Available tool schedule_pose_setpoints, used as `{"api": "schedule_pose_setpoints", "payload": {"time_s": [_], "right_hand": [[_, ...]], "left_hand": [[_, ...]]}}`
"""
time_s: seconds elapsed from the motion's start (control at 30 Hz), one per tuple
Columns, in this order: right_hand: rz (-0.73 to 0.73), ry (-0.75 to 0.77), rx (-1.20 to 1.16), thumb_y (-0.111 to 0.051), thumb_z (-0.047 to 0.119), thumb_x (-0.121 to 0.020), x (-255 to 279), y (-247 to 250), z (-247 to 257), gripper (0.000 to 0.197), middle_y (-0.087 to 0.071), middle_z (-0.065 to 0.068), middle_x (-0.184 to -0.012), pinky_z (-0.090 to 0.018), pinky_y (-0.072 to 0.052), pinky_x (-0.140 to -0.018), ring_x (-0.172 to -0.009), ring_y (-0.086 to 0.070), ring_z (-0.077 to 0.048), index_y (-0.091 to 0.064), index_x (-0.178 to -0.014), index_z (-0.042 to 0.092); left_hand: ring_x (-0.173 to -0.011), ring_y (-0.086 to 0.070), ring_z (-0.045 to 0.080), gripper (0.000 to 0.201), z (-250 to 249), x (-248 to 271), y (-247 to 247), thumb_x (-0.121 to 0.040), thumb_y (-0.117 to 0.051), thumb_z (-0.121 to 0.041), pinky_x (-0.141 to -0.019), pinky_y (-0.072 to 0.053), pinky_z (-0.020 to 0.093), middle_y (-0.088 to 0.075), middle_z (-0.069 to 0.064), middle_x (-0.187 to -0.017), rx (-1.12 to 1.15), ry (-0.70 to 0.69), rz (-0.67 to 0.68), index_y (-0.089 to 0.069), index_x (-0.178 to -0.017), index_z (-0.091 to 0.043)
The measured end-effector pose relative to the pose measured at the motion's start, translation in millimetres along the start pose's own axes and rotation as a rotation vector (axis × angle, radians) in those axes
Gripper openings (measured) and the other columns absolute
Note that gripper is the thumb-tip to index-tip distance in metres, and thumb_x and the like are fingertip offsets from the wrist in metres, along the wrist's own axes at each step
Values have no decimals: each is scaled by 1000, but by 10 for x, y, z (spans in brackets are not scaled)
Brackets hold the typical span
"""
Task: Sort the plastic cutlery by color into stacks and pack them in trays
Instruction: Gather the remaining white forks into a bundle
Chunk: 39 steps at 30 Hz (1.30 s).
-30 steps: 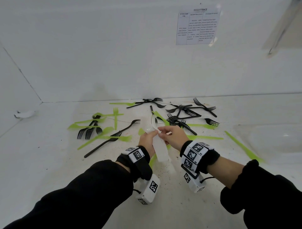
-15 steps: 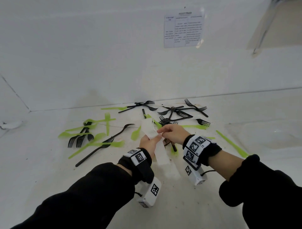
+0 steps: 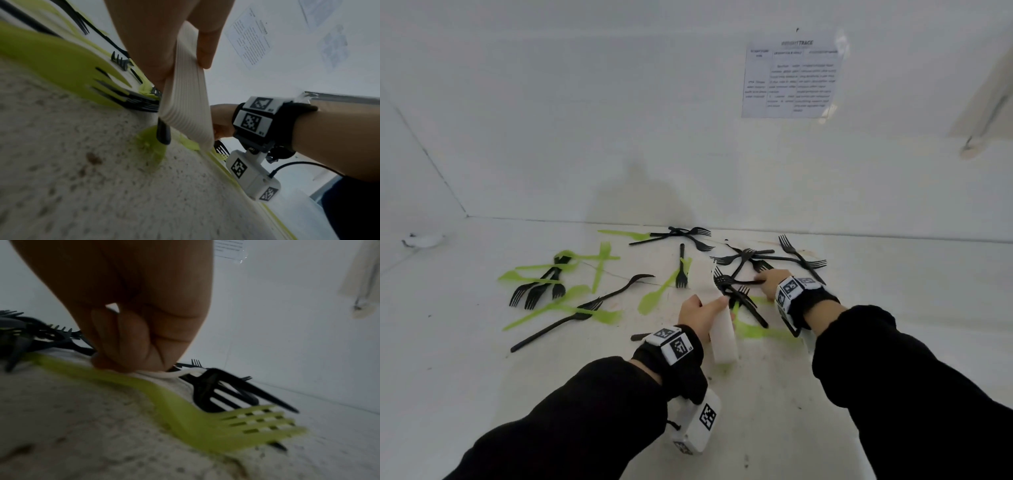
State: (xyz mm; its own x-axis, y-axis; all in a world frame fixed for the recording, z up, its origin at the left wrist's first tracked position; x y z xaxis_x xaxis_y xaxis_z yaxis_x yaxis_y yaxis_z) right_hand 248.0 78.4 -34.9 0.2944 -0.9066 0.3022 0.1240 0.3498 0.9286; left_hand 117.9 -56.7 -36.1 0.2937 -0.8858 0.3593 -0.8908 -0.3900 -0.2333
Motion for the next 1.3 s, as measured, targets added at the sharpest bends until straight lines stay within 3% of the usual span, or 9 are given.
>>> {"api": "schedule_pose_setpoints", "payload": {"time_s": [0.23,0.33,0.47,0.53,0.67,0.8,0.93,1.1,1.3], "right_hand": [[-150,-48,-108,-50,23,-91,-90,107,-6,23,-63,-17,-105,-26,-42,-71,-107,-58,-31,-58,-92,1],[-318,-96,-347,-53,6,-86,-107,224,-52,16,-61,-19,-108,-32,-47,-80,-106,-59,-32,-56,-101,3],[-460,-77,-715,-51,3,-88,32,317,15,26,-59,-19,-101,-36,-48,-70,-78,-57,-27,-40,-111,9],[-430,-27,-796,-45,3,-90,106,298,105,32,-60,-14,-96,-32,-46,-63,-72,-53,-24,-36,-120,9],[-259,2,-1037,-45,3,-92,317,167,303,17,-56,-4,-77,-25,-49,-55,-58,-49,-13,-47,-107,10],[-165,42,-1089,-52,7,-92,496,27,488,20,-54,0,-75,-24,-48,-62,-62,-51,-12,-56,-111,9],[-280,1,-737,-59,16,-87,503,107,430,27,-65,-8,-104,-30,-47,-92,-92,-60,-20,-63,-113,8],[-148,-118,-344,-51,29,-93,414,93,165,33,-65,-11,-116,-26,-44,-89,-112,-58,-26,-65,-114,7],[-155,-227,-250,-38,11,-96,179,37,-109,40,-50,-14,-136,-28,-39,-99,-125,-47,-28,-46,-135,13]], "left_hand": [[-61,-60,23,11,-11,45,36,-88,-59,-1,-48,-54,30,-56,12,-73,73,15,-82,-51,-83,-6],[-54,-62,20,9,-24,54,90,-88,-59,-2,-49,-55,31,-58,14,-72,56,11,-88,-51,-87,-6],[-49,-64,16,10,-74,60,123,-88,-59,-3,-47,-54,29,-58,12,-73,34,-13,-82,-52,-86,-9],[-57,-62,20,10,-102,60,122,-89,-59,-4,-52,-54,32,-58,11,-72,15,-14,-73,-52,-84,-10],[-53,-61,19,9,-141,51,86,-88,-59,-3,-52,-54,35,-57,13,-71,11,-13,-42,-52,-85,-7],[-44,-62,13,13,-173,34,42,-88,-58,-1,-45,-53,29,-56,12,-73,13,-13,-9,-52,-82,-9],[-53,-62,19,13,-194,28,49,-87,-59,0,-47,-53,30,-58,12,-73,9,-9,22,-52,-82,-10],[-57,-62,20,12,-202,30,108,-89,-57,-1,-55,-53,35,-56,11,-76,10,16,64,-52,-83,-10],[-67,-62,26,8,-181,-26,209,-88,-60,-3,-67,-54,42,-57,12,-82,-2,34,43,-54,-89,-8]]}}
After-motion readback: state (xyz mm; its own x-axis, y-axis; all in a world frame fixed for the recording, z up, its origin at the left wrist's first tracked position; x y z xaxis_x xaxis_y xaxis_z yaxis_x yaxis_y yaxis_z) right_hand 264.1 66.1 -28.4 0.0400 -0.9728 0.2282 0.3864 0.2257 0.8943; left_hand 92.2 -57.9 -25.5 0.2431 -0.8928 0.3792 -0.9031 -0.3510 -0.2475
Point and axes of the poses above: each hand's wrist, its own x-axis away from the middle knuckle, its own y-axis out of the back of the hand, z = x × y, the point moved 3 cm from there along -x, towards the middle knuckle
